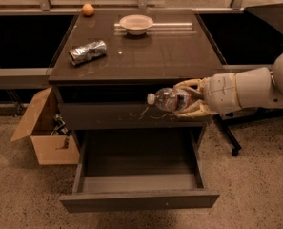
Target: Pick water bottle from middle drawer and place on counter
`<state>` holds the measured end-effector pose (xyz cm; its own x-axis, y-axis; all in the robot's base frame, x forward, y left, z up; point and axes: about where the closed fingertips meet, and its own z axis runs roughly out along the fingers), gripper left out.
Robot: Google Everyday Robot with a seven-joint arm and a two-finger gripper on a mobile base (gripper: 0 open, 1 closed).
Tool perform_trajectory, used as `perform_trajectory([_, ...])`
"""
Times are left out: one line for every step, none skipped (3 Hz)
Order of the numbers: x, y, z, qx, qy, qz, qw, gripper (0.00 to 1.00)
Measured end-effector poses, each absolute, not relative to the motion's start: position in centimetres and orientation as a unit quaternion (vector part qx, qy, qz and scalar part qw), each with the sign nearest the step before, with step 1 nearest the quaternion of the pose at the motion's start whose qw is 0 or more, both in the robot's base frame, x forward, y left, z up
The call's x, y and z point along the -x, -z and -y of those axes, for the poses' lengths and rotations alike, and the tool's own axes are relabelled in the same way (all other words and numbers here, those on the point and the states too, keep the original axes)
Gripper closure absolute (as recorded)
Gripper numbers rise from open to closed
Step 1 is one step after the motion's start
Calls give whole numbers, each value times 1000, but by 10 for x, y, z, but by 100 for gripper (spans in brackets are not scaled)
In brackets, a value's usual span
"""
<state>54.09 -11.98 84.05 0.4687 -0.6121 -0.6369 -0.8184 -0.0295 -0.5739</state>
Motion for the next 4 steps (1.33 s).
perform_trajectory([-547, -878, 116, 734, -53, -475, 483, 100])
perform_trajectory([-547, -878, 116, 734, -53, -475, 483, 100])
perform_trajectory([-559, -892, 116, 721, -66, -470, 505, 100])
perform_trajectory([-580, -915, 115, 707, -82, -463, 529, 100])
